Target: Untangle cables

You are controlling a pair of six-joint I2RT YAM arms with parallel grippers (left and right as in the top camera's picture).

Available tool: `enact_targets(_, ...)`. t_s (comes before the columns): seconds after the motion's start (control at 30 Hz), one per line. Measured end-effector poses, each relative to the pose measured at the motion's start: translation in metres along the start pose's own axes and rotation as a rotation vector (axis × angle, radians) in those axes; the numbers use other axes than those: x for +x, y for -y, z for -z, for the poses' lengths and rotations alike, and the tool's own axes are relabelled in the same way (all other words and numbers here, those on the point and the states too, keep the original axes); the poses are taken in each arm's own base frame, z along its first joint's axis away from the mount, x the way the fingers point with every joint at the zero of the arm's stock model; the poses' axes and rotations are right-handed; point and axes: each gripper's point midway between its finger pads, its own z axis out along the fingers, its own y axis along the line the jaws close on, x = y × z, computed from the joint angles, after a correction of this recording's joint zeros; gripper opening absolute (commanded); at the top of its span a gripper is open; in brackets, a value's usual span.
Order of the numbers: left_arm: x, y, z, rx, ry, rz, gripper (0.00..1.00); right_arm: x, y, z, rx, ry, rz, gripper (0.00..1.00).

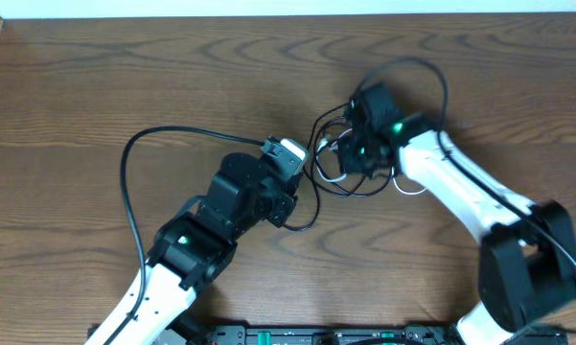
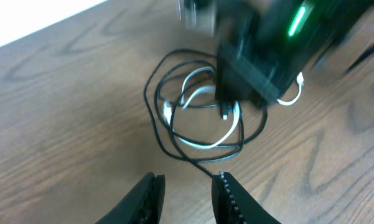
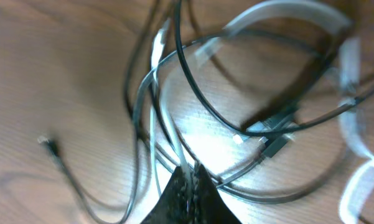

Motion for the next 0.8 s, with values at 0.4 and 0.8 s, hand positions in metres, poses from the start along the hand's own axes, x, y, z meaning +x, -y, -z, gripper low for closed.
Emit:
enact_targets(0.4, 0.043, 0.017, -0.065, 0.122, -0.183, 0.030, 0.30, -0.062, -0.036, 0.169, -0.009, 0.270, 0.071, 0.01)
enact_targets(0.8, 0.043, 0.034, -0.106, 0.241, -0.151, 0.038, 0.56, -0.060, 0.005, 0.187, 0.103, 0.255, -0.003, 0.13)
